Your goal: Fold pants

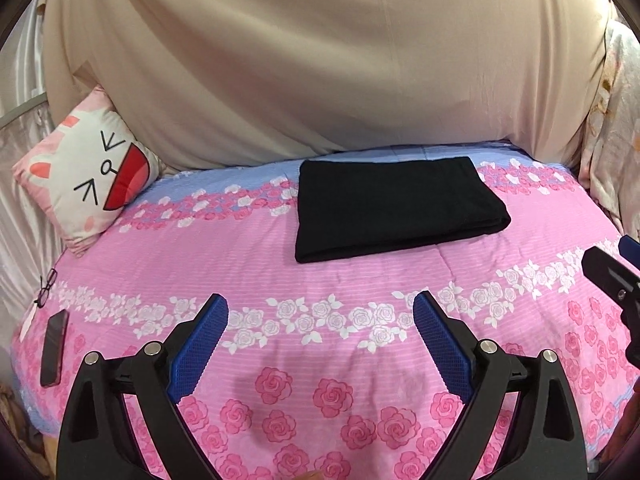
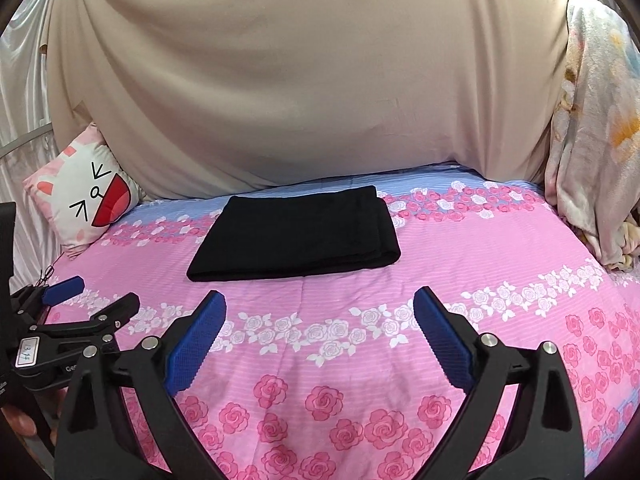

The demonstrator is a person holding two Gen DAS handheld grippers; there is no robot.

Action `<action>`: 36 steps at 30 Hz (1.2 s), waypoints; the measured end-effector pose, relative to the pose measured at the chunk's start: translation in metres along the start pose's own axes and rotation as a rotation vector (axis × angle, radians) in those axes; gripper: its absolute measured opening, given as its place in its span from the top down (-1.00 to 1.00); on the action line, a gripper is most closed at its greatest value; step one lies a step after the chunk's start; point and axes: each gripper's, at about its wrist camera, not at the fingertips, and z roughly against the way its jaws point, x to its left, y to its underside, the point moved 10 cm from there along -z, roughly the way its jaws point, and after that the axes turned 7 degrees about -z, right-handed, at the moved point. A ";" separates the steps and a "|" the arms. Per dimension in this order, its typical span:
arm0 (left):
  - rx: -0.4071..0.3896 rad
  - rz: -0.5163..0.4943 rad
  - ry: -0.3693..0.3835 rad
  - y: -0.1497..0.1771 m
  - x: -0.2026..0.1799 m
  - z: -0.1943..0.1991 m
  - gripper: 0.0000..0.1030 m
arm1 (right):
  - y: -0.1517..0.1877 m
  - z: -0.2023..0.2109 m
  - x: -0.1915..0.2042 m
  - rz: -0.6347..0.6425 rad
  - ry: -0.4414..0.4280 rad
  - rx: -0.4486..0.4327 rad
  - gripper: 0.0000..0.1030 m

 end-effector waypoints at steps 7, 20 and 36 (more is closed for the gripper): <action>-0.045 -0.017 -0.013 -0.007 -0.001 0.013 -0.78 | -0.001 0.005 -0.002 0.000 0.004 -0.007 -0.80; -0.051 -0.022 0.048 -0.011 -0.004 0.016 -0.78 | 0.000 0.005 -0.004 -0.001 0.013 -0.006 -0.80; -0.053 -0.022 0.015 -0.006 0.001 0.012 -0.78 | 0.007 0.002 -0.008 -0.008 0.023 0.009 -0.80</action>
